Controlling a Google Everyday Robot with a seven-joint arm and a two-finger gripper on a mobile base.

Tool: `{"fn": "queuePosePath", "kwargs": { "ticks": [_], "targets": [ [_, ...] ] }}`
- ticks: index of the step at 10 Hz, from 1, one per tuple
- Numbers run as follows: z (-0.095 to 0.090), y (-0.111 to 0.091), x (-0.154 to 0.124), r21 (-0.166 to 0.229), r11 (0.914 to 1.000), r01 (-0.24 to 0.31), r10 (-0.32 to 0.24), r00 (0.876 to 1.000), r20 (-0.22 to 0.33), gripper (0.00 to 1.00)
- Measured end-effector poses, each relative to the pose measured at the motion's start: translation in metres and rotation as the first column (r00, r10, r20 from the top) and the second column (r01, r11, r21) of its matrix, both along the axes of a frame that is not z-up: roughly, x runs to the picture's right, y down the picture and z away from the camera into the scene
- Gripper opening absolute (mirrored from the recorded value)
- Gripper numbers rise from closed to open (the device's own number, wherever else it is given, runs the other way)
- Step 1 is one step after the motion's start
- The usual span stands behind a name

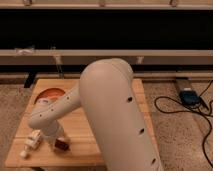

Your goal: Place the pepper in the ceramic bowl

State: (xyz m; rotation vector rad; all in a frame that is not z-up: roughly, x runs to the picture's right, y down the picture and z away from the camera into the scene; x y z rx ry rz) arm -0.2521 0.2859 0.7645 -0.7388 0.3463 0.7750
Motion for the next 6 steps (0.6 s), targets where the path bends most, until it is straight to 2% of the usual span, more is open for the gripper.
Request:
{"fn": "queuePosePath", "kwargs": {
  "ticks": [4,6],
  "targets": [
    [-0.003,-0.02,0.012,0.012,0.9992,-0.038,0.039,0.998,-0.055,0.07],
    [-0.01,-0.044,0.021,0.021,0.9973,-0.07,0.072,0.992,-0.102,0.0]
  ]
}}
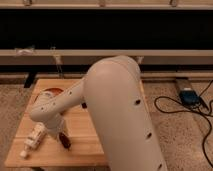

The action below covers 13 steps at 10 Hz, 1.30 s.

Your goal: Place the pepper in the ceramic bowl

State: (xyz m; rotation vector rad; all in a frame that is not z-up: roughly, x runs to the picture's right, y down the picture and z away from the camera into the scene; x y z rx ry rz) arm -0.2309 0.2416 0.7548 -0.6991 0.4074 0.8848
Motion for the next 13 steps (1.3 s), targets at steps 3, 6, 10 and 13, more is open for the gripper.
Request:
{"fn": "queuePosePath", "kwargs": {
  "ticks": [3,6,10,13],
  "targets": [
    [-0.012,-0.054,0.007,0.025,0.9994,-0.023,0.024,0.999,-0.037,0.0],
    [-0.006,-0.109,-0.008,0.058,0.9975,-0.039,0.04,0.999,-0.026,0.0],
    [0.026,-0.168,-0.066,0.098,0.9935,-0.058,0.055,0.998,0.028,0.02],
    [0.052,-0.203,-0.106,0.129,0.9902,-0.055,0.048,0.997,0.055,0.28]
  ]
}}
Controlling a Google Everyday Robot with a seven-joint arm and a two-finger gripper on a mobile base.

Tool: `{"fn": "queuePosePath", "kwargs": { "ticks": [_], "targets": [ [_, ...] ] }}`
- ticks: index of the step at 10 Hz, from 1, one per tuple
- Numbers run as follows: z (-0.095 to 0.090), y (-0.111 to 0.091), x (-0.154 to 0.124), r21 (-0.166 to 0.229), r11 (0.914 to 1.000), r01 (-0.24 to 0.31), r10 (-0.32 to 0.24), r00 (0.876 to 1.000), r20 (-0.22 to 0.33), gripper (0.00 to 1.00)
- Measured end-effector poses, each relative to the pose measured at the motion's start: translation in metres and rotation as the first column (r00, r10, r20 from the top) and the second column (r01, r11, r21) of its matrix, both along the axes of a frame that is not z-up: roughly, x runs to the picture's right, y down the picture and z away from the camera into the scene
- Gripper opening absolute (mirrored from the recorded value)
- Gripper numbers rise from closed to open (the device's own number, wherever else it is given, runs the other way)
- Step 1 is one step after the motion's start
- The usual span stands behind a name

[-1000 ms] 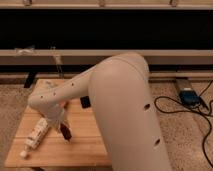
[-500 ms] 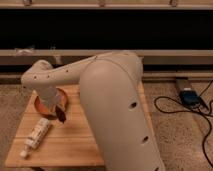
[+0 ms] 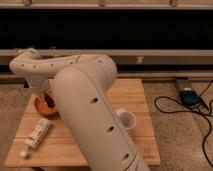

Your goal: Place the pepper in the ceramic bowl

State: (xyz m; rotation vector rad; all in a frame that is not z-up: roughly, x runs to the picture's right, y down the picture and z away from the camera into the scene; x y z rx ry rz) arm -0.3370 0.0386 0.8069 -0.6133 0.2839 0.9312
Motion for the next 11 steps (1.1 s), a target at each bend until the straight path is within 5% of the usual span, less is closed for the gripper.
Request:
{"fn": "queuePosePath", "kwargs": {
  "ticks": [2,5,11],
  "targets": [
    [0.025,-0.029,-0.008,0.02,0.9997,-0.014,0.014,1.0,0.008,0.51],
    [0.037,-0.04,-0.004,0.028,0.9986,-0.045,0.045,0.999,0.006,0.79],
    [0.038,-0.04,-0.006,0.03,0.9983,-0.051,0.051,0.999,0.01,0.8]
  ]
}}
